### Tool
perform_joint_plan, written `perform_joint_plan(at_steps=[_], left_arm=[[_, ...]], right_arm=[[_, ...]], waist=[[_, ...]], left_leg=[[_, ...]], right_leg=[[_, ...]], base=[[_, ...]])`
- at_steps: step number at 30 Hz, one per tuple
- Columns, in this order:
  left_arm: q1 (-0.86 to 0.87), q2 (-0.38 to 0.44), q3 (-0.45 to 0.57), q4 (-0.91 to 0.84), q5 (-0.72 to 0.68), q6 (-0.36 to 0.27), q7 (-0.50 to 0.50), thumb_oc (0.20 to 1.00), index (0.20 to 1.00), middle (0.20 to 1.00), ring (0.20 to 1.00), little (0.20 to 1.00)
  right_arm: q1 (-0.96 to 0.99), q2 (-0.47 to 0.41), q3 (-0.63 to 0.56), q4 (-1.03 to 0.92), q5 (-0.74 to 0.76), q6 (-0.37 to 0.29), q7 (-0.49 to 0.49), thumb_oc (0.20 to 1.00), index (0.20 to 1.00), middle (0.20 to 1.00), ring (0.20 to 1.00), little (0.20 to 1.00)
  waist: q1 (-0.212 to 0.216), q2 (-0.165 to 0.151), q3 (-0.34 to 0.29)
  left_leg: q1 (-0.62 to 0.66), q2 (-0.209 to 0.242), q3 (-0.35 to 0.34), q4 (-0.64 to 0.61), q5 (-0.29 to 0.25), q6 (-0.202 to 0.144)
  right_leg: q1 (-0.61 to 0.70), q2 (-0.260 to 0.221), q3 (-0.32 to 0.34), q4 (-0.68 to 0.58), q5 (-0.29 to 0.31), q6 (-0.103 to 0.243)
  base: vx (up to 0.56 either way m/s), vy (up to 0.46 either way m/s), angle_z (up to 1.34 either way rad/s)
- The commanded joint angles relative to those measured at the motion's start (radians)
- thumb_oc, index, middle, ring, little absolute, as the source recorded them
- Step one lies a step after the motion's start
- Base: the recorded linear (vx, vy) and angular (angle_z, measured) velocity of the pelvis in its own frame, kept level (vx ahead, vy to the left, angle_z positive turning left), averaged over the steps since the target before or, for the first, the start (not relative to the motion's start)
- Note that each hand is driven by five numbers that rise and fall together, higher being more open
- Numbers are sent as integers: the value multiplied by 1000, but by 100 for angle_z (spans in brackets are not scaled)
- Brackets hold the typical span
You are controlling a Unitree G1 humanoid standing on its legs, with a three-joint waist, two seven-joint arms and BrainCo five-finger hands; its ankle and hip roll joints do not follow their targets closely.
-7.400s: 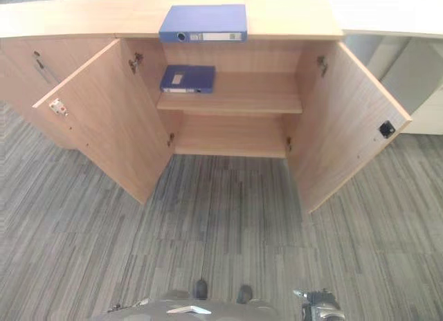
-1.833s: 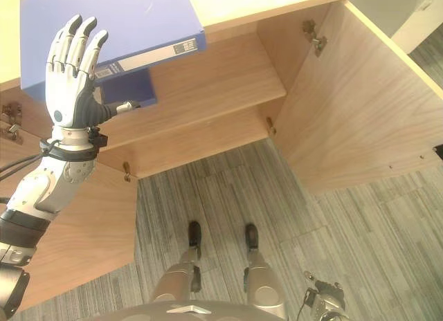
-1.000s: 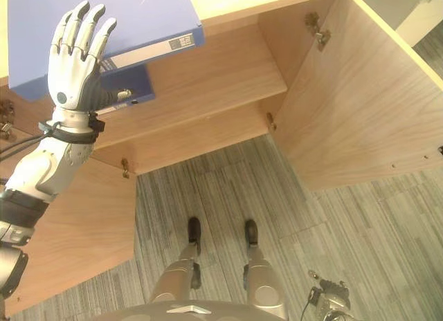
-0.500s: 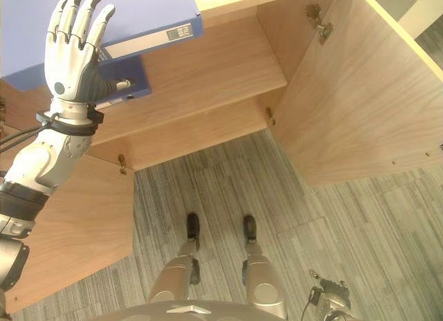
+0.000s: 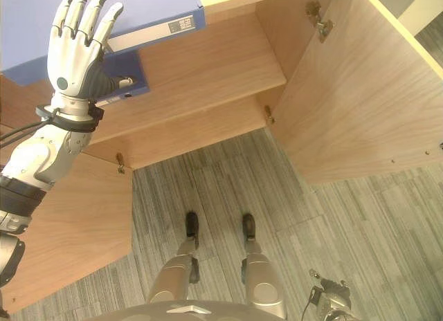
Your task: Put the empty folder in the office cabinet
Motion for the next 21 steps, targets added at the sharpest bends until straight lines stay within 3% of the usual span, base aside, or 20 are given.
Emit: perform_joint_plan(at_steps=[1,6,19,20,21], left_arm=[[-98,53,-42,68,27,12,-18,1000,1000,1000,1000,1000],[-130,42,-67,102,41,47,-82,1000,1000,1000,1000,1000],[-109,-20,-2,147,21,113,-97,1000,1000,1000,1000,1000],[-108,-20,-1,146,22,113,-97,925,925,925,925,925],[-102,-33,10,158,14,127,-105,583,583,583,583,583]], right_arm=[[-4,-36,15,18,27,-3,-3,1000,1000,1000,1000,1000],[-5,-41,11,5,28,3,3,1000,1000,1000,1000,1000],[0,-38,11,-17,19,11,9,1000,1000,1000,1000,1000],[0,-38,11,-17,18,11,9,1000,1000,1000,1000,1000],[1,-38,11,-18,16,14,8,1000,1000,1000,1000,1000]], waist=[[-12,-14,-37],[-13,-18,-31],[-14,-30,-16],[-14,-29,-16],[-13,-31,-15]], left_leg=[[-23,46,-3,-10,-86,-48],[-24,53,-4,-10,-82,-51],[-22,76,-7,-10,-76,-62],[-22,77,-7,-10,-76,-62],[-21,80,-8,-10,-75,-64]], right_leg=[[13,-48,-20,-1,-90,68],[14,-43,-23,-1,-94,66],[14,-24,-25,-1,-102,60],[14,-23,-25,-1,-102,59],[17,-21,-28,-1,-104,58]], base=[[0,0,0],[0,0,0],[0,-22,-3],[10,-39,-4],[0,0,0]])
